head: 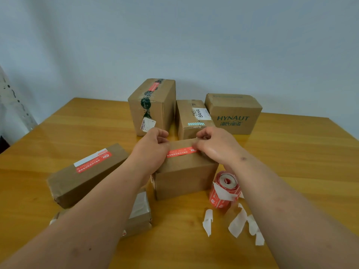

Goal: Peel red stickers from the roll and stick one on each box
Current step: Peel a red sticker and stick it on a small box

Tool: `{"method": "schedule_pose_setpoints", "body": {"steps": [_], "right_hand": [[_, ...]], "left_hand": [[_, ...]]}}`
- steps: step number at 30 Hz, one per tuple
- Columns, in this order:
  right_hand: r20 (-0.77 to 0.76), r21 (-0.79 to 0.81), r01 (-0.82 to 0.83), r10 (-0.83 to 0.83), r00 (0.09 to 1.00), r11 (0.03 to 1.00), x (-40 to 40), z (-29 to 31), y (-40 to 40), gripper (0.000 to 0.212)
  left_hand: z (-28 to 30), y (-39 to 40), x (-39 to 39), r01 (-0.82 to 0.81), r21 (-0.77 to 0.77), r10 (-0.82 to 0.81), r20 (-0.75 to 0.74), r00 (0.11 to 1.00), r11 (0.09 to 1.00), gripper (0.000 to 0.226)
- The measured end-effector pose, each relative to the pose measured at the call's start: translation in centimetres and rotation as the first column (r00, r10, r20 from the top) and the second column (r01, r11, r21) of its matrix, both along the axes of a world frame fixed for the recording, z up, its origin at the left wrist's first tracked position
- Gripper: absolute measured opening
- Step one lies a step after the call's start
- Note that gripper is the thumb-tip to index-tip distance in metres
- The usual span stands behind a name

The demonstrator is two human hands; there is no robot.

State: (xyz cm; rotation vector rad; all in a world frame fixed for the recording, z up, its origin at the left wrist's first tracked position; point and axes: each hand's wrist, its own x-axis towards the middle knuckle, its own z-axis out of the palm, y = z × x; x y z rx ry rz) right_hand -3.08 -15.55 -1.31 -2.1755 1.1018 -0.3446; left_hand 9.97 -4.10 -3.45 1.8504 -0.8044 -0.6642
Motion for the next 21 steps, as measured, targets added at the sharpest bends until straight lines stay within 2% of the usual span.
{"method": "schedule_pose_setpoints", "body": {"steps": [3, 6, 10, 13, 17, 21], "right_hand": [[0.002, -0.021, -0.025, 0.025, 1.000, 0.999, -0.5, 0.1, 0.0, 0.037], [0.017, 0.030, -0.048, 0.047, 0.999, 0.998, -0.6, 0.2, 0.4, 0.043], [-0.054, 0.031, -0.106, 0.108, 0.993, 0.994, -0.7, 0.5, 0.8, 0.061], [-0.006, 0.061, -0.081, 0.082, 0.997, 0.995, -0.8, 0.4, 0.9, 0.058], [-0.046, 0.066, -0.073, 0.076, 0.996, 0.995, -0.3, 0.0, 1.8, 0.068], [0.004, 0.072, -0.053, 0.053, 0.999, 0.996, -0.7, 0.3, 1.2, 0.055]], "left_hand": [[-0.3, 0.5, 0.2, 0.034, 0.008, -0.034, -0.002, 0.999, 0.999, 0.026], [-0.2, 0.9, 0.1, 0.039, -0.028, -0.041, -0.089, 0.995, 0.999, 0.027], [0.1, 1.2, 0.0, 0.111, 0.047, -0.109, -0.047, 0.993, 0.993, 0.052], [0.2, 1.3, -0.1, 0.070, 0.028, -0.067, -0.093, 0.993, 0.997, 0.059], [0.2, 1.1, -0.7, 0.037, 0.043, -0.037, -0.001, 0.999, 0.998, 0.063], [0.1, 1.3, -0.1, -0.003, -0.021, 0.001, -0.137, 0.991, 1.000, 0.054]]}}
